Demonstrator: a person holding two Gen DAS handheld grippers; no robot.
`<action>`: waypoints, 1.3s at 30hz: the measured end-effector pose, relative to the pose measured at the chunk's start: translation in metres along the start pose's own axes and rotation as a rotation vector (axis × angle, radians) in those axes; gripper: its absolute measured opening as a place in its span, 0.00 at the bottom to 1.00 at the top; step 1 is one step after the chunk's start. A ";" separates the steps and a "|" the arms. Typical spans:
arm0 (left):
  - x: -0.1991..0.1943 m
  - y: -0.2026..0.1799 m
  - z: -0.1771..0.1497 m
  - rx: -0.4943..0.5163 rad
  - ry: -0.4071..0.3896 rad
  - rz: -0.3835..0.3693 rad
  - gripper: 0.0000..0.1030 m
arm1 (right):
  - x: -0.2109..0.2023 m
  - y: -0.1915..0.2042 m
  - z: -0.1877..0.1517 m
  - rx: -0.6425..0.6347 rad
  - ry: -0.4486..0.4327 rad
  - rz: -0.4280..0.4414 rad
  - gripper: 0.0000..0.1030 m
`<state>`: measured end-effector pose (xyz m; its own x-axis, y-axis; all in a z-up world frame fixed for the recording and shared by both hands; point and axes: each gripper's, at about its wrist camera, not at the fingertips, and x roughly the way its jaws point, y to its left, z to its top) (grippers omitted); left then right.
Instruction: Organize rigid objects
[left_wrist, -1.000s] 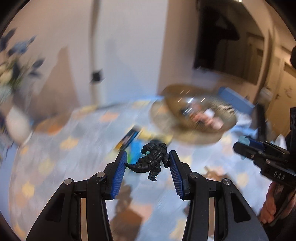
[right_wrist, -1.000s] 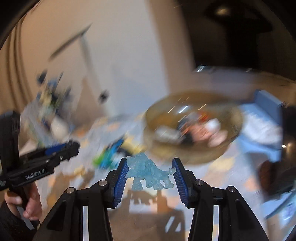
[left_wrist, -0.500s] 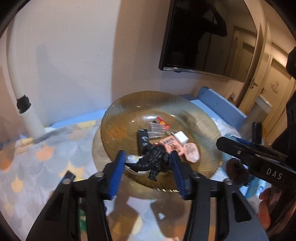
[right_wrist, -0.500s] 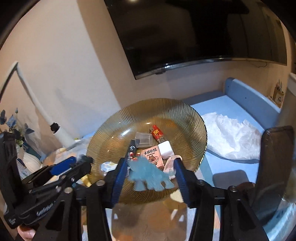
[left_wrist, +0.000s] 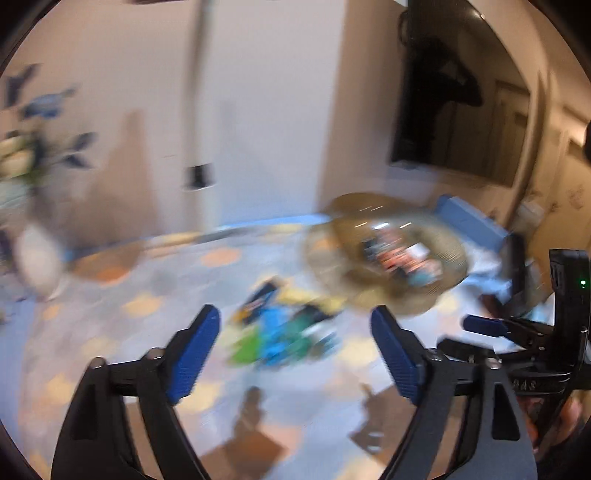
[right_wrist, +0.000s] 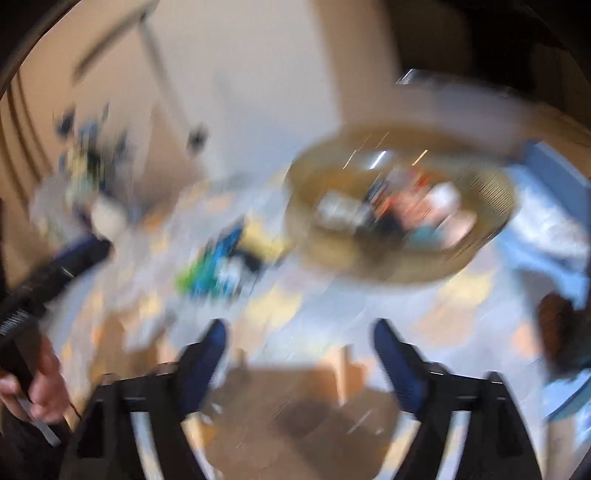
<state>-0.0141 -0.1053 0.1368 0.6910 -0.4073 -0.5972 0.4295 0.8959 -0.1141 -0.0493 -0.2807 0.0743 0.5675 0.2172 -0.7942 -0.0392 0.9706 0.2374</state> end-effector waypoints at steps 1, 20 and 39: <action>-0.010 0.011 -0.014 0.011 -0.010 0.046 0.85 | 0.015 0.010 -0.005 -0.020 0.038 -0.007 0.82; 0.013 0.141 -0.112 -0.312 0.134 0.193 0.85 | 0.083 0.047 0.000 -0.146 0.105 -0.200 1.00; 0.010 0.142 -0.113 -0.316 0.129 0.190 0.85 | 0.077 0.047 -0.008 -0.140 0.056 -0.206 1.00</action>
<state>-0.0120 0.0381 0.0254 0.6533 -0.2213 -0.7241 0.0868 0.9719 -0.2187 -0.0144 -0.2173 0.0202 0.5293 0.0150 -0.8483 -0.0433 0.9990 -0.0093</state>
